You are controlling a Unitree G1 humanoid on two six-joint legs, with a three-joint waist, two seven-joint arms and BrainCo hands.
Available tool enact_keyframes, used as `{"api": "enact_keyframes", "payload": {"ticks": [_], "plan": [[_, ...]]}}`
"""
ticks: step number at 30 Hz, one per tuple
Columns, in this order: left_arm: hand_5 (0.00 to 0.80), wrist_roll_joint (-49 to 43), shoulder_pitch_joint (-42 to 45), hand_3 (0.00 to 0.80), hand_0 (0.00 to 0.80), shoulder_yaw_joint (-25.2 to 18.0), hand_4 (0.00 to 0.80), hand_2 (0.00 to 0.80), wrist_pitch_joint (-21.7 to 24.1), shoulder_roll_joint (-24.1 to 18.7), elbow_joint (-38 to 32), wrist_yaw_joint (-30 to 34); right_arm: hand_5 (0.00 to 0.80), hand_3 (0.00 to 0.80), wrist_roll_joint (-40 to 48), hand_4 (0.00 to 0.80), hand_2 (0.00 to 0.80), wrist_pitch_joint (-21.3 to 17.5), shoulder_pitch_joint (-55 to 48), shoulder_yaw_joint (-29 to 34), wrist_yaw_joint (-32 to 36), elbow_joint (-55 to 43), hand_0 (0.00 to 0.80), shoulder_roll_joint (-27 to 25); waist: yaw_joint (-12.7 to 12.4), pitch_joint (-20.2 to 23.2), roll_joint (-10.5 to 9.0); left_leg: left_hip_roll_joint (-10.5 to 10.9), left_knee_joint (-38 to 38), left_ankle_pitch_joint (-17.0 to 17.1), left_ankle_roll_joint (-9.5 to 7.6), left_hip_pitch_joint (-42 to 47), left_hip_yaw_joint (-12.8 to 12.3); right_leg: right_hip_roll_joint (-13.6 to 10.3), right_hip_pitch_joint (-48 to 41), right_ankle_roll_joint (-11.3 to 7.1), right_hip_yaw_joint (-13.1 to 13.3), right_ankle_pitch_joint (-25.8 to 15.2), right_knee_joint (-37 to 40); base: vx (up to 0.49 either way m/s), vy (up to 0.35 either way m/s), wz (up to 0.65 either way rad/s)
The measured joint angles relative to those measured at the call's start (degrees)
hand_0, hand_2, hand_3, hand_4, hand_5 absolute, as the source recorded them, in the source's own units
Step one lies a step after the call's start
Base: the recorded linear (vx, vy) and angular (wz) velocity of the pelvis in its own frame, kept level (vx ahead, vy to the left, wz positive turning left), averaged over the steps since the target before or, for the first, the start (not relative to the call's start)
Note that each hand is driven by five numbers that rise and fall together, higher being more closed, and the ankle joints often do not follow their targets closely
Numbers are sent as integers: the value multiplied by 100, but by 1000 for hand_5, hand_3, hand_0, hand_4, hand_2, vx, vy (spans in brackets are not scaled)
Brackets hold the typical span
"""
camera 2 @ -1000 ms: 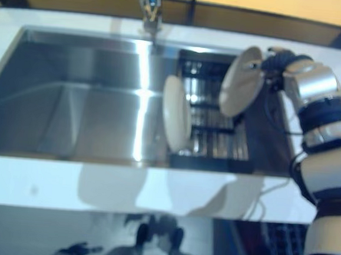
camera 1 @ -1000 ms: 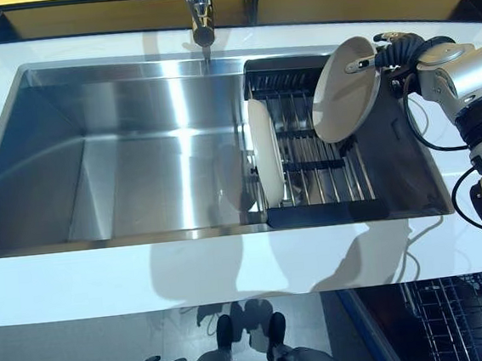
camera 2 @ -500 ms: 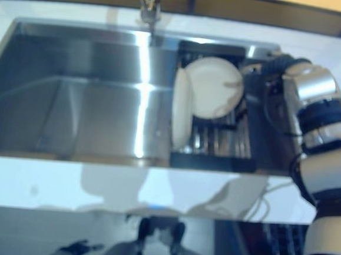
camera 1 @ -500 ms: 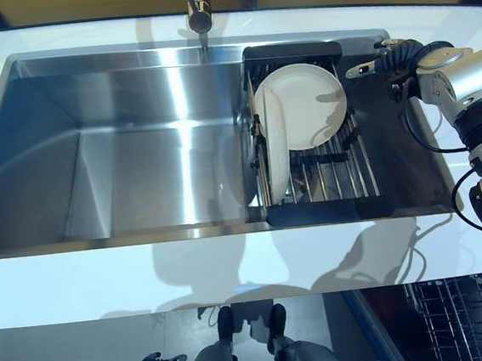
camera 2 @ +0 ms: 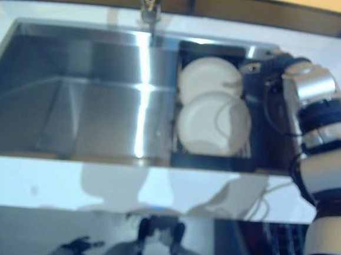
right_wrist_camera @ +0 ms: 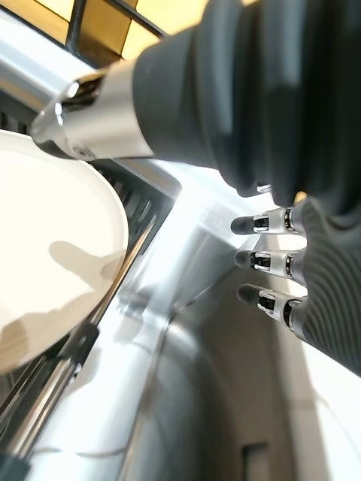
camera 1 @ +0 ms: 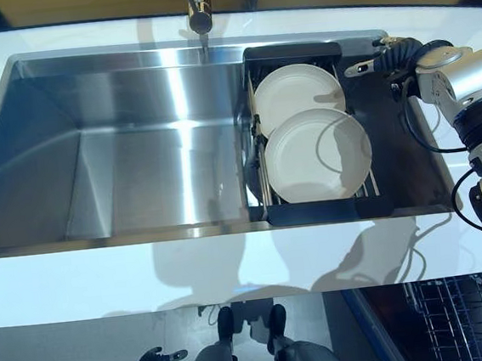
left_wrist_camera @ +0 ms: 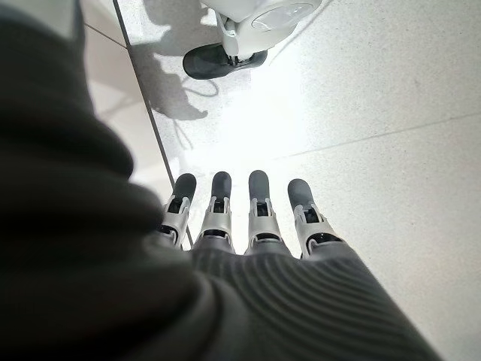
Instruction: Take plates into dishwasher
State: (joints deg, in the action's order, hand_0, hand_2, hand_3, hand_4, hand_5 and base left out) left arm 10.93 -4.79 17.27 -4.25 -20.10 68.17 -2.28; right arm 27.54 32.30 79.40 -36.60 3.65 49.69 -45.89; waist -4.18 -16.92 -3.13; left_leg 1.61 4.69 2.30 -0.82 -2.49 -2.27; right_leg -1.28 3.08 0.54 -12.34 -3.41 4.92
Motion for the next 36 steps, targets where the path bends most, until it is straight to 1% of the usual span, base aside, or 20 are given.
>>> {"api": "enact_keyframes", "payload": {"ticks": [4, 9, 14, 16, 19, 22, 26, 30, 36], "plan": [[0, 0, -1, 0, 0, 1, 0, 0, -1, 1, -28, 0, 0, 0, -152, 0, 0, -106, 0, -5, 80, -1, 0, 0, -1, 0, 0, 0, -11, 3, 1, 14, 0, -1, -27, 0, -26, 0, 0, 3, -4, 2], [0, -4, 1, 0, 0, 0, 0, 0, -16, 3, -45, 3, 0, 0, -653, 0, 0, -481, 1, -65, 300, -228, 0, -1, -2, 2, -3, -2, -11, 11, 4, 42, 4, 1, -63, 0, -39, 0, 0, 8, -13, 0], [0, -7, 0, 0, 0, 1, 0, 0, -42, 2, -125, 5, 0, 0, -1482, 0, 0, -1103, 46, -677, 866, -794, 0, -1, -7, 8, -13, -5, -10, 19, 8, 76, 17, 2, -106, 0, -54, 0, 0, -2, 0, 1], [0, -9, 3, 0, 0, 1, 0, 0, -49, 3, -180, 8, 0, 0, -1730, 0, 0, -1351, 48, -831, 1035, -981, 0, 5, -17, 10, -16, -5, -9, 26, 12, 72, 50, 4, -107, 0, -71, 0, 0, -7, 0, 5], [0, -13, 2, 0, 0, 1, 0, 0, -98, 3, -218, 12, 0, 0, -2720, 0, 0, -1842, 159, -1333, 1327, -1385, 0, 12, -77, 15, -24, -6, -9, 27, 14, 69, 63, 6, -106, 0, -78, 0, 0, -3, 0, 1], [0, -14, 4, 0, 0, 1, 0, 0, -122, 0, -248, 12, 0, 0, -3222, 0, 0, -2072, 187, -1596, 1561, -1729, 0, 12, -170, 34, -56, -8, -8, 27, 14, 57, 74, 8, -98, 0, -85, 0, 0, -1, -3, 1], [0, -19, 14, 0, 0, 0, 0, 0, -153, -14, -280, 12, 0, 0, -3600, 0, 0, -2188, 187, -1784, 1894, -2037, 0, 38, -238, 93, -152, -8, -15, 28, 16, 16, 85, 7, -68, -2, -88, 1, 0, -6, -8, 3], [0, -20, 17, 0, 0, 0, 0, 0, -157, -21, -290, 12, 0, 0, -3636, 0, 0, -2147, 187, -1824, 2213, -2042, 0, 80, -294, 159, -257, -7, -24, 31, 20, -20, 90, 4, -36, -2, -89, 1, 0, 0, 0, 0], [0, -21, 16, 0, 0, 0, 0, 0, -153, -30, -295, 17, 0, 0, -3812, 0, 0, -2075, 185, -1845, 2628, -1935, 0, 216, -296, 172, -285, -7, -25, 32, 21, -34, 92, 4, -28, -3, -95, 2, 1, -5, -1, 0]]}}
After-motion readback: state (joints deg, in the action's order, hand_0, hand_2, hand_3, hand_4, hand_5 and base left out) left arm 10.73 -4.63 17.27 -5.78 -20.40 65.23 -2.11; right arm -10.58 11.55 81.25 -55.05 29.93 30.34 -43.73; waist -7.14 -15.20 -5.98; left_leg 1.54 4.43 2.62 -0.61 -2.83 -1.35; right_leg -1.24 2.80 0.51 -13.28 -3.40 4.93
